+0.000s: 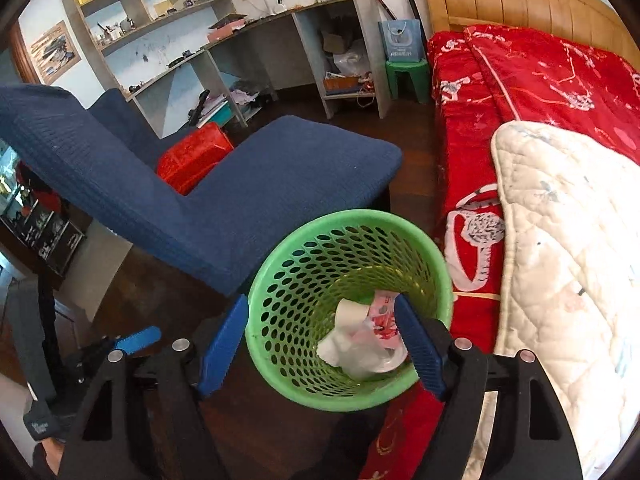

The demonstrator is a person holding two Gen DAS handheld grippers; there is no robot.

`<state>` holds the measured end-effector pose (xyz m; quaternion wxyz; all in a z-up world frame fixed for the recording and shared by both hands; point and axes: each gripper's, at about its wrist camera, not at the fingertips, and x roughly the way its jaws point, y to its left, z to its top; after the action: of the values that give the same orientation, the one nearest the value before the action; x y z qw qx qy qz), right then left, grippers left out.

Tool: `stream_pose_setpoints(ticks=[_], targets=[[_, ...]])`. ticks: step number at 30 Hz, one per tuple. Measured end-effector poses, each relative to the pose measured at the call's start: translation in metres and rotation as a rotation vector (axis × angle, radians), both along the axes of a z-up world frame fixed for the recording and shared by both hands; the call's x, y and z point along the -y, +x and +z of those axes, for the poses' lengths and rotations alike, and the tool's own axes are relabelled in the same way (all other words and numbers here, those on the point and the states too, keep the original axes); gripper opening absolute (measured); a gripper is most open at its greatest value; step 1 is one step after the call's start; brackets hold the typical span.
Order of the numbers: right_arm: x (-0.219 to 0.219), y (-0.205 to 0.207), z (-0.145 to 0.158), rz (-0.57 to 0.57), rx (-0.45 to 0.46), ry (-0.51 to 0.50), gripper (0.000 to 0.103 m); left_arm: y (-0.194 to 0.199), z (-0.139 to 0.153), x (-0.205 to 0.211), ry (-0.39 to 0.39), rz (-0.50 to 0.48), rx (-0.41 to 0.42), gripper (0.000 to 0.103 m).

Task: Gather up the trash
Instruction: 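Open the right tool over the green basket to drop the clear plastic box, then return the right tool to the bed and grasp the crumpled white paper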

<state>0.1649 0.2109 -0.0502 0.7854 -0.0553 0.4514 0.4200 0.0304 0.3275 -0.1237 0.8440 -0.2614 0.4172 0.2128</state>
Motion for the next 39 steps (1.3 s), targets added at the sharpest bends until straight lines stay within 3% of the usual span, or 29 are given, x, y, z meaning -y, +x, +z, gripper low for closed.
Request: stream_pose_setpoints(ticks=[7,16,30,39], targets=[[0.05,-0.002,0.013,-0.051,0.038,0.0,0.075,0.005,0.01,0.02,0.02,-0.038,0.019,0.078],[0.158,0.005,0.019,-0.216,0.054,-0.008,0.076,0.023,0.026,0.062,0.033,-0.13,0.041,0.078],[0.338,0.026,0.008,-0.532,0.092,-0.12,0.076,0.056,0.039,0.134,0.027,-0.276,0.048,0.078],[0.408,0.056,-0.008,-0.668,0.088,-0.182,0.076,0.077,0.044,0.177,0.037,-0.347,0.037,0.08]])
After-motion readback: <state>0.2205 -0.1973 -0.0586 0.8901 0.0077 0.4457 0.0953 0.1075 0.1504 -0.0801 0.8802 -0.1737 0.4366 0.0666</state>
